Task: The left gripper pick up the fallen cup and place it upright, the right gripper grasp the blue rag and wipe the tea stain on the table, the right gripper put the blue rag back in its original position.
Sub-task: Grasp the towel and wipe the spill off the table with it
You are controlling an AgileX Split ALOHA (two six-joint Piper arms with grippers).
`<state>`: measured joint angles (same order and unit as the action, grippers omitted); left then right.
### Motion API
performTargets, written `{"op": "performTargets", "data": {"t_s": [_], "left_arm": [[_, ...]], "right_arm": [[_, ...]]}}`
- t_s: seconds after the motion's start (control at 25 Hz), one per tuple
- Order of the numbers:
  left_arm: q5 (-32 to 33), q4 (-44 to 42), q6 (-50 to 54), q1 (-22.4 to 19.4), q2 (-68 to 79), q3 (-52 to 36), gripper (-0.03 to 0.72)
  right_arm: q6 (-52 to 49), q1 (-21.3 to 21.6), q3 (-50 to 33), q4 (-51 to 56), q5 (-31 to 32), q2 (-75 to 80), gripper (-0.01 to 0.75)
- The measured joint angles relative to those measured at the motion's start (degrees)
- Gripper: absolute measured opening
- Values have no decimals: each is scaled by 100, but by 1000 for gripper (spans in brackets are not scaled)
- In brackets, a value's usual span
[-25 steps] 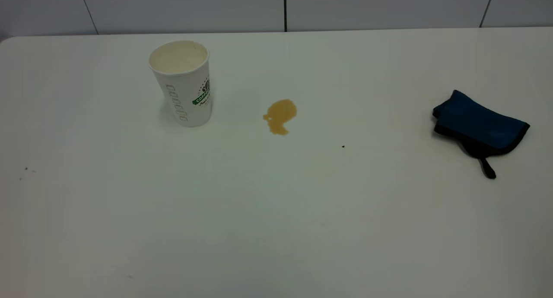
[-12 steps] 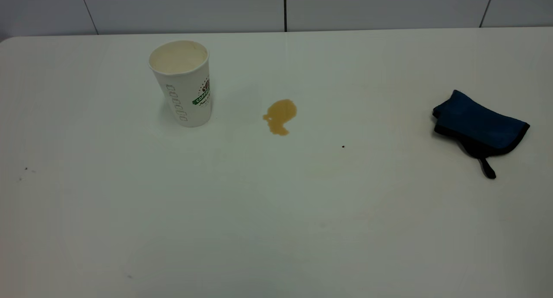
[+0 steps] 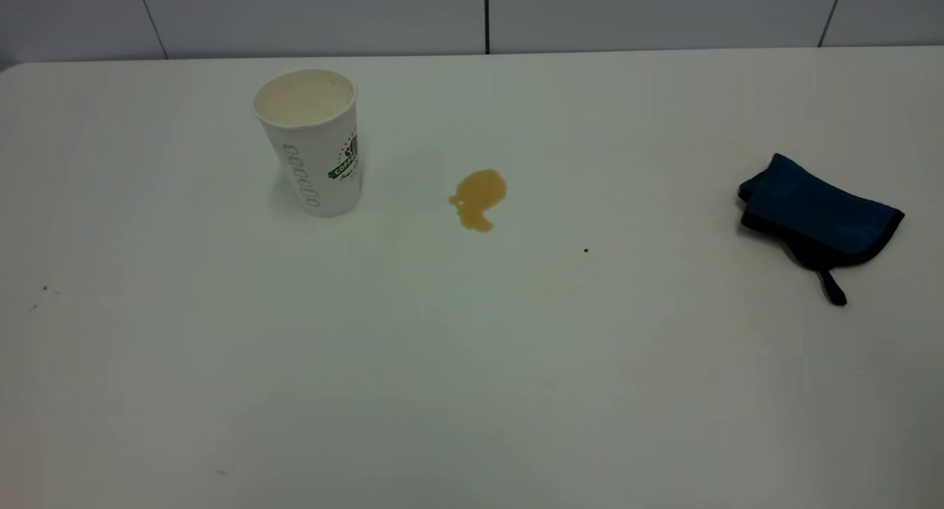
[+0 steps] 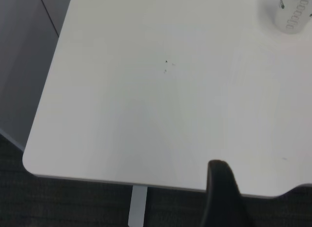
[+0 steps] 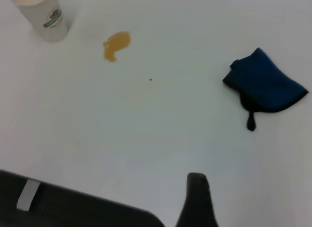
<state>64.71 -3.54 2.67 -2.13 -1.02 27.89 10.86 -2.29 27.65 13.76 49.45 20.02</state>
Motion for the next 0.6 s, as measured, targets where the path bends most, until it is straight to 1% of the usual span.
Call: {"op": "performTargets", "data": {"t_s": [0.16,0.36,0.52,0.6], "left_arm": [[0,0,0,0,0,0,472],[4,0,0,0,0,0,472],[4,0,6,0,0,0,472],[4,0,6,0,0,0,472]], "right_arm": [[690,0,18,316,-1066,1644,652],[1188,0,227,576,-2116,3877,635],[1629,0,640,808,-2913,5624,622],[1784,0,1004,907,-3122,6541,609]]}}
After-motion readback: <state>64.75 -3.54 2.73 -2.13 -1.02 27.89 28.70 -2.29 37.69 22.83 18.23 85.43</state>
